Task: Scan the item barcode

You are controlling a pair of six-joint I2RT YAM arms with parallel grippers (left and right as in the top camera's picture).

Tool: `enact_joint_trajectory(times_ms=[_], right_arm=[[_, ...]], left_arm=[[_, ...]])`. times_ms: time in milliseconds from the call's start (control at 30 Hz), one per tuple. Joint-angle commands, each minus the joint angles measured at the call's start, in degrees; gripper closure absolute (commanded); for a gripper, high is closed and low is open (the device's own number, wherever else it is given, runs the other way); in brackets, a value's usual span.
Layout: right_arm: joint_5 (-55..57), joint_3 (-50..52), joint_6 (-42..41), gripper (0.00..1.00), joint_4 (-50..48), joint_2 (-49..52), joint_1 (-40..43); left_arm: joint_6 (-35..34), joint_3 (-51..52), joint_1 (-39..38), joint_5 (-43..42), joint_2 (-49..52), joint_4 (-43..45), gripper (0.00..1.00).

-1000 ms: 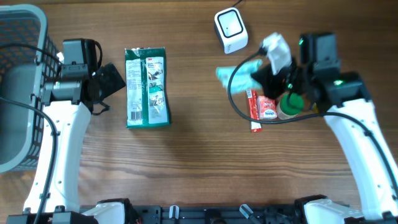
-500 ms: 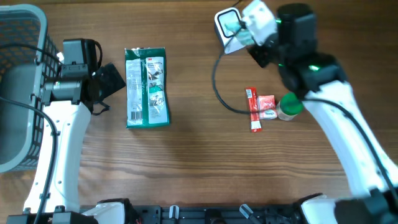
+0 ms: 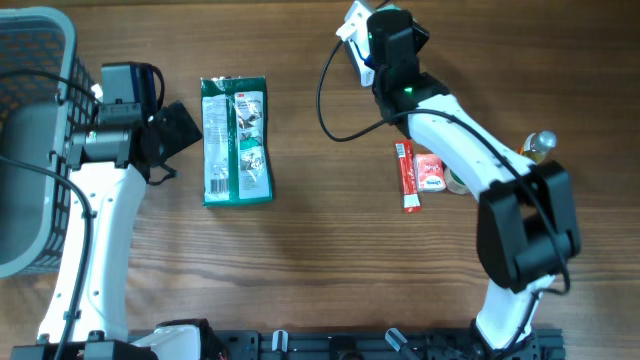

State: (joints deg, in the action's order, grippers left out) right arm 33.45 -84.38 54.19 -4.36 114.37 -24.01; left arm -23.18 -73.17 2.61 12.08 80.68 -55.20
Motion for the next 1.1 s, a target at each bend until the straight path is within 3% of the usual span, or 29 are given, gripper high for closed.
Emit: enact_joint_trajectory(times_ms=[0,167,400,700,1067], right_arm=[[4.4,-0.7,6.3,0.96,-4.4,3.0,-0.2],[0.5,-0.7,2.7,0.96,-4.5,4.3,-0.5],[-5.5,-0.6,-3.4,0.96,2.5,4.4,-0.5],[-15.1,-0.6,-3.8,0.96,12.7,4.4,-0.6],[-15.4,-0.8,-3.9,0.96,12.1,2.1,-0.5]], left_arm=[[0.5,0.0,-0.3,-0.1,0.1,0.1,0.00],[0.5,0.0,-0.3,-0.1,0.1,0.1,0.00],[0.5,0.0,-0.3,-0.1,0.1,0.1,0.00],[0.5,0.0,-0.3,-0.1,0.1,0.1,0.00],[0.5,0.0,-0.3,-0.1,0.1,0.1,0.00]])
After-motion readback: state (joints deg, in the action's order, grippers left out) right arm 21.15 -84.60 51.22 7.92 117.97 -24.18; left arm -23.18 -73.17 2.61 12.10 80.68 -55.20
